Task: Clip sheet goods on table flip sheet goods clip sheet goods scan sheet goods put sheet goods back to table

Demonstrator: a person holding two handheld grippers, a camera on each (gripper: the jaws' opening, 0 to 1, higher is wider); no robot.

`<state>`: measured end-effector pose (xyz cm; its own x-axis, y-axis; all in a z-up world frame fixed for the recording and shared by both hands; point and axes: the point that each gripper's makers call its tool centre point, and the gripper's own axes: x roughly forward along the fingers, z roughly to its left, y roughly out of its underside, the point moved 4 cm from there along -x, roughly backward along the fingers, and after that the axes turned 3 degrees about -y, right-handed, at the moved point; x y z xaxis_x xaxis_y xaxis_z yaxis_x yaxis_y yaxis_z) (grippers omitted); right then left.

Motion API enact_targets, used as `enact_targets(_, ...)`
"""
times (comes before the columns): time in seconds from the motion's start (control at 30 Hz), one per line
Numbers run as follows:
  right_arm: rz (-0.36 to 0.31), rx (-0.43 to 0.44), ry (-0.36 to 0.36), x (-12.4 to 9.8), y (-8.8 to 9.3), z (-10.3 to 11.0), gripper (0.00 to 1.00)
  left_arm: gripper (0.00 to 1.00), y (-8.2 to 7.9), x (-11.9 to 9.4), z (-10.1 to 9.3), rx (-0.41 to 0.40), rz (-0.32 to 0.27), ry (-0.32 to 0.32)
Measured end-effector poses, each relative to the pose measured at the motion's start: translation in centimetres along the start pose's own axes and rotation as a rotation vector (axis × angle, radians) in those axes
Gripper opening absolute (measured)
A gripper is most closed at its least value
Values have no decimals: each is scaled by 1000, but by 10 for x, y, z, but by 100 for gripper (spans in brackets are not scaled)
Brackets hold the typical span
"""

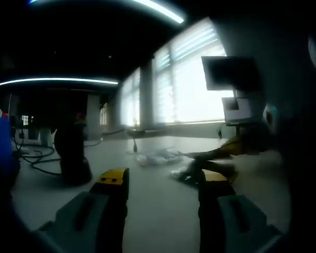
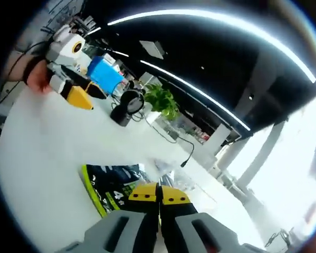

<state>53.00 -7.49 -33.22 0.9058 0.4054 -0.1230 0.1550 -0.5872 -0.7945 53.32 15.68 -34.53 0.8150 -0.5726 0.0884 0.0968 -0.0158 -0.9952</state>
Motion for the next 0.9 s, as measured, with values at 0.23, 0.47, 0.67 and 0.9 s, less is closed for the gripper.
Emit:
enact_targets(0.23, -35, 244, 20, 3, -9, -42, 0, 46, 0, 0, 0, -1, 0, -2)
enact_targets(0.47, -56, 406, 23, 8, -16, -62, 0, 46, 0, 1, 0, -1, 2, 1)
enact_targets(0.67, -73, 537, 47, 8, -11, -80, 0, 46, 0, 0, 1, -4, -1, 1)
enact_targets(0.9, -98, 775, 92, 1, 6, -99, 0, 46, 0, 1, 0, -4, 0, 2)
